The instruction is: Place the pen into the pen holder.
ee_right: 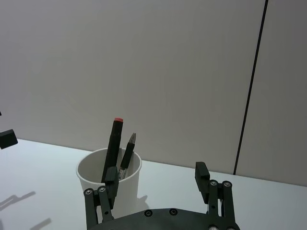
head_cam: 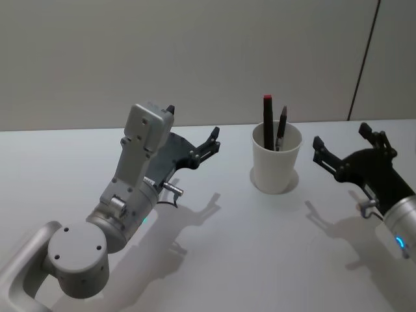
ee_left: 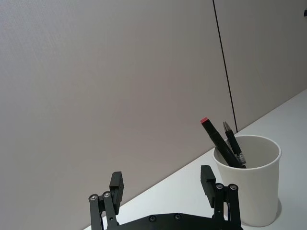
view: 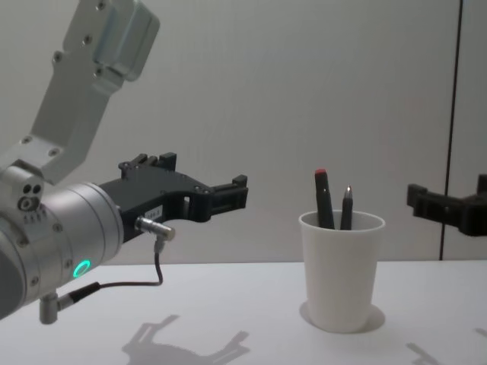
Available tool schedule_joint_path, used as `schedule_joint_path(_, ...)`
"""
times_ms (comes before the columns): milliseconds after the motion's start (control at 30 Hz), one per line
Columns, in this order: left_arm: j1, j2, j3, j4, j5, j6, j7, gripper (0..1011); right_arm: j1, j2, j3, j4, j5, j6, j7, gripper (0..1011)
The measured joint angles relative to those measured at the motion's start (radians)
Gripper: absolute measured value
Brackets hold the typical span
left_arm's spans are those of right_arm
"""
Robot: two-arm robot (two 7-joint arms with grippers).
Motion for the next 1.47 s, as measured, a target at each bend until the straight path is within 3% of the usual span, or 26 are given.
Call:
schedule_joint_path(267,0.0,0.0,0.0,0.0,0.0,0.0,0.0,1001,-0.024,0.035,0.002,-0.025,0.029,0.009,0.003,1001)
schedule_joint_path(1467,0.0,0.0,0.0,0.0,0.0,0.0,0.0,1001,-0.026,0.037,0.003,-0.026,0.03,0.008,0.004,1001)
